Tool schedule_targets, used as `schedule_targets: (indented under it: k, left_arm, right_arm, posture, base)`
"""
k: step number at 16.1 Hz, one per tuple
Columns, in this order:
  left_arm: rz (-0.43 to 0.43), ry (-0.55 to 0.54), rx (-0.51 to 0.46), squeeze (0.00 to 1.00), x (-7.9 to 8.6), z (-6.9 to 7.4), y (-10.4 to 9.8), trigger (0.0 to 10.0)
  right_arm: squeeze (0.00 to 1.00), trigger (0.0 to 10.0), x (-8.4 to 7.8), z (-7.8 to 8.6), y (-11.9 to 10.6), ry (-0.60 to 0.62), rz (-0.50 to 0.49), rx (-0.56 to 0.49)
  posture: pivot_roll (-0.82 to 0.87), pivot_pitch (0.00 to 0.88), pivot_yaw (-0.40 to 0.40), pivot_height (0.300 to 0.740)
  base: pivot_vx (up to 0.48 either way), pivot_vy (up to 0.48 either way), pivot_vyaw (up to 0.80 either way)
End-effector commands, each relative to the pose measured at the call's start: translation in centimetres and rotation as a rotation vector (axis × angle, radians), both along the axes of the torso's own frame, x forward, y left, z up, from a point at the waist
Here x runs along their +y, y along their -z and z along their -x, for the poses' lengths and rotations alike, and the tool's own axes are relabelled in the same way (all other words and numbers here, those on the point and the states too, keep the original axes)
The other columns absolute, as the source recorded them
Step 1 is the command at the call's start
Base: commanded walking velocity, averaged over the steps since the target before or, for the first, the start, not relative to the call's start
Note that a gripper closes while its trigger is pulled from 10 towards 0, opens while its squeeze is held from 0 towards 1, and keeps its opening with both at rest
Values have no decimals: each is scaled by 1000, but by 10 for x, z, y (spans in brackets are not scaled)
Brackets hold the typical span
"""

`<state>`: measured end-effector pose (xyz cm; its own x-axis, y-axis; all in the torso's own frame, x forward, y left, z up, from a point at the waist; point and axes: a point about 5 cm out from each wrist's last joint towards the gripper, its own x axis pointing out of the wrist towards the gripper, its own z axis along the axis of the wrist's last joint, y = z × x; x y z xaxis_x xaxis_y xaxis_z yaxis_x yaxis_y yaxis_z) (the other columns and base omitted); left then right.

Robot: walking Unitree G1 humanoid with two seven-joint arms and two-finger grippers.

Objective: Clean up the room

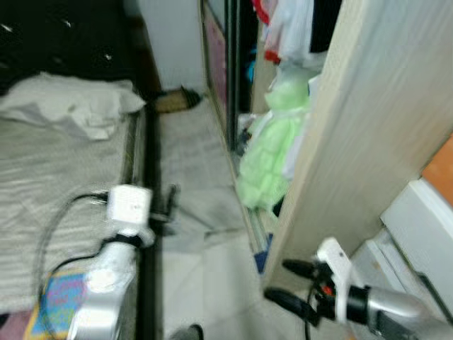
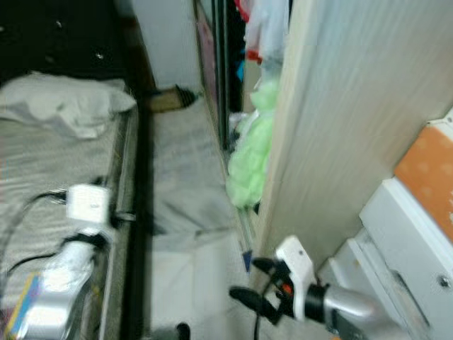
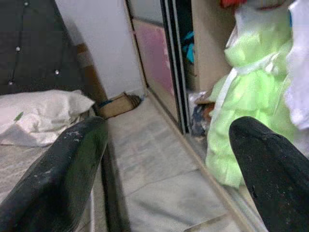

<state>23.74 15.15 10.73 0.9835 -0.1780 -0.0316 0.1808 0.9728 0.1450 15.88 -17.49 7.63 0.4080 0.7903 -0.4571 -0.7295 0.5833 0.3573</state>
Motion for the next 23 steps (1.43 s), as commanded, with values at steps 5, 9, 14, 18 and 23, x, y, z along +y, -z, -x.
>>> schedule_targets:
  k: [5,9,14,18,23]
  left_arm:
    - [-29,-37,27,0,12,4,5,10000]
    - [-32,-31,26,0,11,3,3,10000]
    - [-37,-27,24,0,11,2,3,10000]
    - [-46,-63,18,0,13,1,3,10000]
    - [-53,-105,7,0,14,-3,1,10000]
  right_arm:
    - [0,10000,8,-18,-16,-115,-37,-91]
    - [0,10000,21,-36,-23,-116,-64,-167]
    - [0,10000,25,-74,-35,197,-44,-400]
    - [0,10000,17,-95,-37,650,-25,-480]
    - [0,10000,21,-93,-33,803,1,-498]
  posture:
    - [-25,0,-12,740]
    - [-22,0,-6,740]
    - [-27,0,2,740]
    - [-26,0,9,740]
    - [-31,0,17,740]
  base:
    - [0,0,800]
    - [0,0,800]
    - [0,0,800]
    - [0,0,800]
    - [0,0,800]
